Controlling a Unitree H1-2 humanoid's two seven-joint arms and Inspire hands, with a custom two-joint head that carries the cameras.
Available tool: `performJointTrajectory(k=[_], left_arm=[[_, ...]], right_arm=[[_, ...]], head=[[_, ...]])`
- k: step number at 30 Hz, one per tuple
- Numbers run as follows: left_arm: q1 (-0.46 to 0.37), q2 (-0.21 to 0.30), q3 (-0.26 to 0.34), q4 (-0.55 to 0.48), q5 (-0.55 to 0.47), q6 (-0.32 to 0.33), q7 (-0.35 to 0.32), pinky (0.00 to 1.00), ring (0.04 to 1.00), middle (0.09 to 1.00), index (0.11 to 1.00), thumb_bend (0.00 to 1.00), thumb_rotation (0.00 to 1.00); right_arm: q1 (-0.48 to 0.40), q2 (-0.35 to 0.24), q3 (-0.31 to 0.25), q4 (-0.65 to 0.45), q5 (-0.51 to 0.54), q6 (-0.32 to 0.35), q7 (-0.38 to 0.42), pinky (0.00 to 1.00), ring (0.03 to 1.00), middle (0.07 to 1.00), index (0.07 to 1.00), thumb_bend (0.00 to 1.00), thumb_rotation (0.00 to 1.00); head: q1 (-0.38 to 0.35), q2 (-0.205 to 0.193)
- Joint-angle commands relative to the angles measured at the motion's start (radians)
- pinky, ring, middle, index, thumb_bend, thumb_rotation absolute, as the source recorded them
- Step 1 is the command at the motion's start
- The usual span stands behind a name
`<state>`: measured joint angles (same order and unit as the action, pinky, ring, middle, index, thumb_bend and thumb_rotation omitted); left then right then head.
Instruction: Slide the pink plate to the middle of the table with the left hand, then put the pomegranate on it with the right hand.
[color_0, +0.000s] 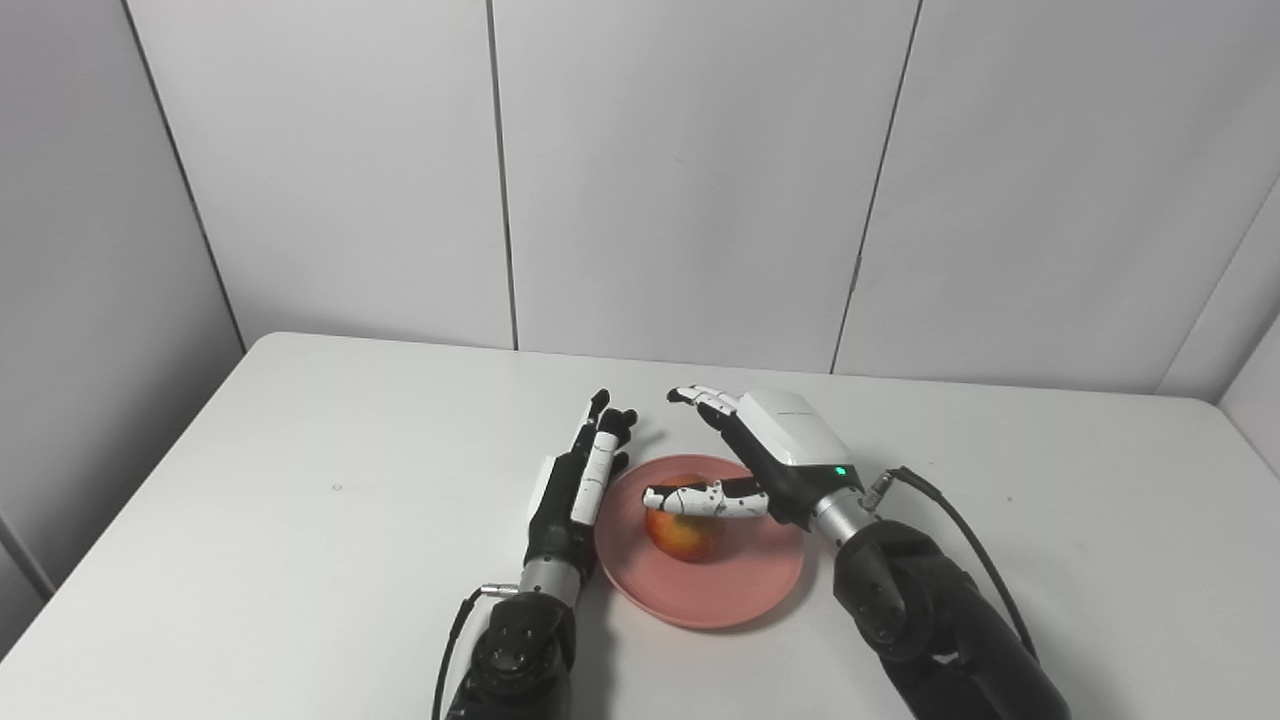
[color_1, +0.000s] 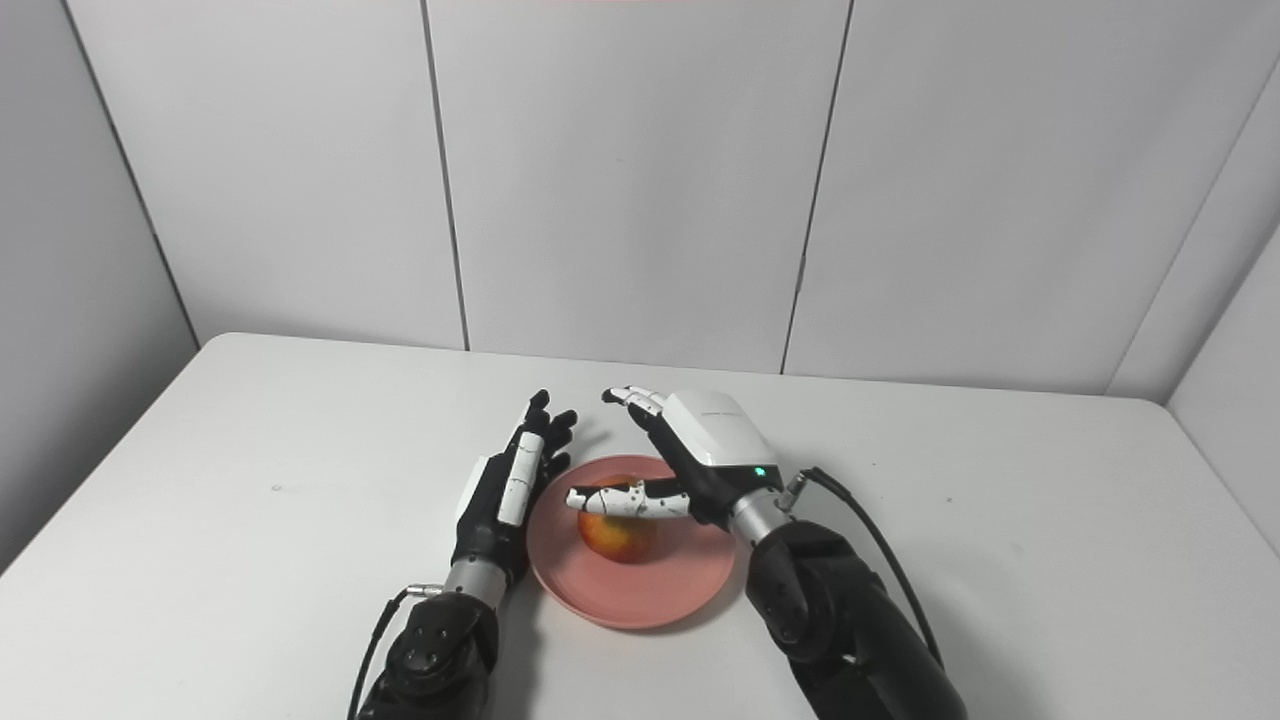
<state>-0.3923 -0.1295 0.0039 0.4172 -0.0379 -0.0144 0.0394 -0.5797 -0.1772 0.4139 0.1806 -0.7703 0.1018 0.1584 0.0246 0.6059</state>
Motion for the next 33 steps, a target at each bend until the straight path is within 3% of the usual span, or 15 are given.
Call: performJointTrajectory(k=[1,8,11,14,17,19,25,33], left_arm=[[0.009,-0.007,0.003,0.002,-0.012,0.048,-0.002,0.94,0.915,0.838,0.998,0.94,0.95],[0.011,-0.007,0.018,-0.006,0.007,0.014,0.03,0.91,0.88,0.849,0.952,0.93,0.94],[0.01,0.006,0.01,-0.009,0.035,-0.018,0.041,0.97,0.925,0.91,0.955,0.88,0.99],[0.01,0.008,0.017,-0.018,0.044,-0.033,0.054,0.99,0.955,0.946,0.961,0.88,1.0],[0.01,0.007,0.021,-0.02,0.062,-0.059,0.076,1.0,0.986,0.982,0.972,0.89,1.0],[0.01,0.007,0.022,-0.016,0.075,-0.078,0.096,1.0,0.998,0.995,0.979,0.91,1.0],[0.01,0.005,0.025,0.007,0.101,-0.141,0.144,1.0,1.0,1.0,1.0,0.93,1.0],[0.012,0.009,0.016,0.005,0.133,-0.152,0.192,1.0,1.0,1.0,1.0,0.95,1.0]], right_arm=[[-0.049,-0.004,-0.028,-0.029,0.013,-0.036,-0.044,0.78,0.842,0.896,0.859,0.89,0.94],[-0.029,0.041,-0.158,0.061,0.16,-0.101,-0.185,0.66,0.793,0.858,0.832,0.96,1.0],[0.003,0.087,-0.273,0.125,0.354,-0.156,-0.212,0.74,0.847,0.884,0.871,0.94,1.0],[0.024,0.119,-0.355,0.186,0.483,-0.212,-0.228,0.81,0.88,0.897,0.887,0.92,1.0],[0.038,0.147,-0.422,0.228,0.604,-0.215,-0.217,0.96,0.938,0.932,0.925,0.92,1.0],[0.047,0.163,-0.456,0.246,0.668,-0.214,-0.21,0.99,0.955,0.942,0.935,0.93,1.0],[0.079,0.183,-0.497,0.282,0.758,-0.214,-0.211,1.0,0.969,0.944,0.938,0.93,1.0],[0.11,0.207,-0.519,0.317,0.831,-0.195,-0.203,1.0,0.943,0.946,0.95,0.91,1.0]], head=[[-0.003,-0.001],[-0.007,-0.001],[-0.011,0.002],[-0.009,0.004],[-0.009,0.005],[-0.012,0.004],[-0.014,0.008],[-0.013,0.014]])
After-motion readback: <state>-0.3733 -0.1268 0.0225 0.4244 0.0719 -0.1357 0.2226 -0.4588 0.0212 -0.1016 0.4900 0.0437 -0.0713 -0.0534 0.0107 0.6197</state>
